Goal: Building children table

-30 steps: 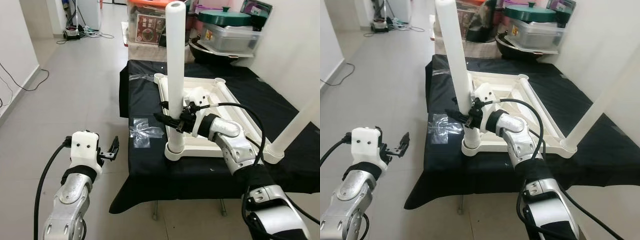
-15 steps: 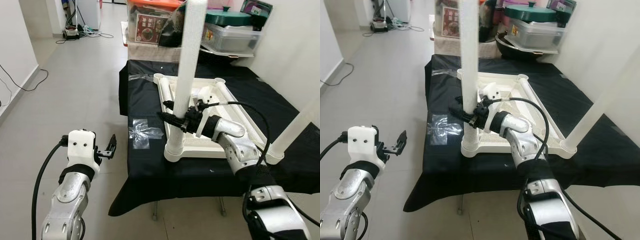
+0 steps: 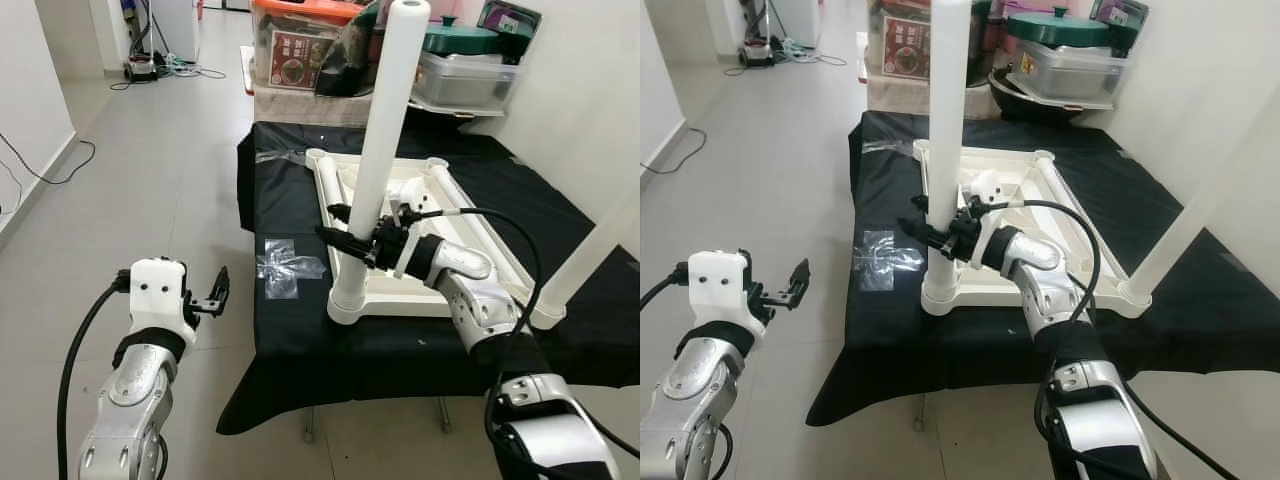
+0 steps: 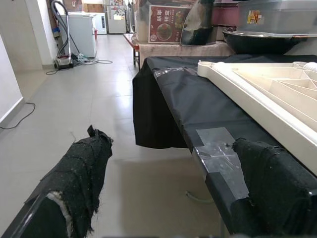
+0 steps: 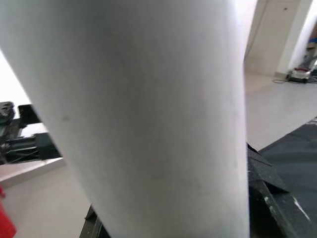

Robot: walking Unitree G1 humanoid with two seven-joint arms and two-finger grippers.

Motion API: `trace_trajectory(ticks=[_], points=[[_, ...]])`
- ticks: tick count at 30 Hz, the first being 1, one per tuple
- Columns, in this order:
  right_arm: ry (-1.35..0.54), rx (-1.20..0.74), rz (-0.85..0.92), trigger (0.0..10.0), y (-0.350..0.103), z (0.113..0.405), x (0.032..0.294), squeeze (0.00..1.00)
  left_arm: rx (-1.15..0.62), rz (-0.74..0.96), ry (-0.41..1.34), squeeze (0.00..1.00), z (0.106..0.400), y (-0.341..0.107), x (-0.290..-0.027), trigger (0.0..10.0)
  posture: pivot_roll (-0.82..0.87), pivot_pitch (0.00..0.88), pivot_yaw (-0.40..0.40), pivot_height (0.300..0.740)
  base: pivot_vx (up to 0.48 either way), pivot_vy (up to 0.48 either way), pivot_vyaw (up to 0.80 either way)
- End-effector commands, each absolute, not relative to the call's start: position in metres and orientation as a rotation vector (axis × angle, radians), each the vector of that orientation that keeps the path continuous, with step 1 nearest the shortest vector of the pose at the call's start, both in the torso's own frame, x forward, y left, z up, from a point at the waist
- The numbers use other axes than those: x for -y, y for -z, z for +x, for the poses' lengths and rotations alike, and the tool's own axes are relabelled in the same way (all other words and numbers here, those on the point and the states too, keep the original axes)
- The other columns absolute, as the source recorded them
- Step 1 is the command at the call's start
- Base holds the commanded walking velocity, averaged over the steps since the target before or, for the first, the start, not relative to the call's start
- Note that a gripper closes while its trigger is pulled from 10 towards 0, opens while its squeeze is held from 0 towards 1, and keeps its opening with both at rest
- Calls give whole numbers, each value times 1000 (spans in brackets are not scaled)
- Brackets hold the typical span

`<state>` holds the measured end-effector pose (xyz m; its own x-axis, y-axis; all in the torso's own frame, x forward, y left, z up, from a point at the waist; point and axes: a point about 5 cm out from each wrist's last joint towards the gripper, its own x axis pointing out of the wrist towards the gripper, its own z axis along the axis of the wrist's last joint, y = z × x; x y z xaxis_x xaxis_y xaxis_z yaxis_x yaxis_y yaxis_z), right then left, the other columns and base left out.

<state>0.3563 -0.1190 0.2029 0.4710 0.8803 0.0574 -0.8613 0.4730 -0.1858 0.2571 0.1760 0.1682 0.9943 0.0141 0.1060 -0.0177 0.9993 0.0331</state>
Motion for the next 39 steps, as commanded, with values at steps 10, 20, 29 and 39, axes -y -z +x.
trace_trajectory(ticks=[10, 20, 29, 39], points=[[-1172, -15, -45, 10000, -171, 353, 109, 0, 92, 16, -16, 0, 255, -167, -177, 10000, 153, 0, -138, 740, 0, 0, 0], [-935, -105, 86, 10000, -152, 358, 106, 0, 90, 11, -15, 0, 257, -167, -178, 10000, 148, 0, -138, 740, 0, 0, 0], [-161, -371, 143, 10000, -101, 354, 104, 0, 90, 6, -54, 0, 260, -170, -182, 10000, 152, 0, -132, 740, 0, 0, 0], [0, -337, 168, 10000, -108, 359, 116, 0, 94, 10, -101, 0, 261, -172, -190, 10000, 152, 0, -138, 740, 0, 0, 0]])
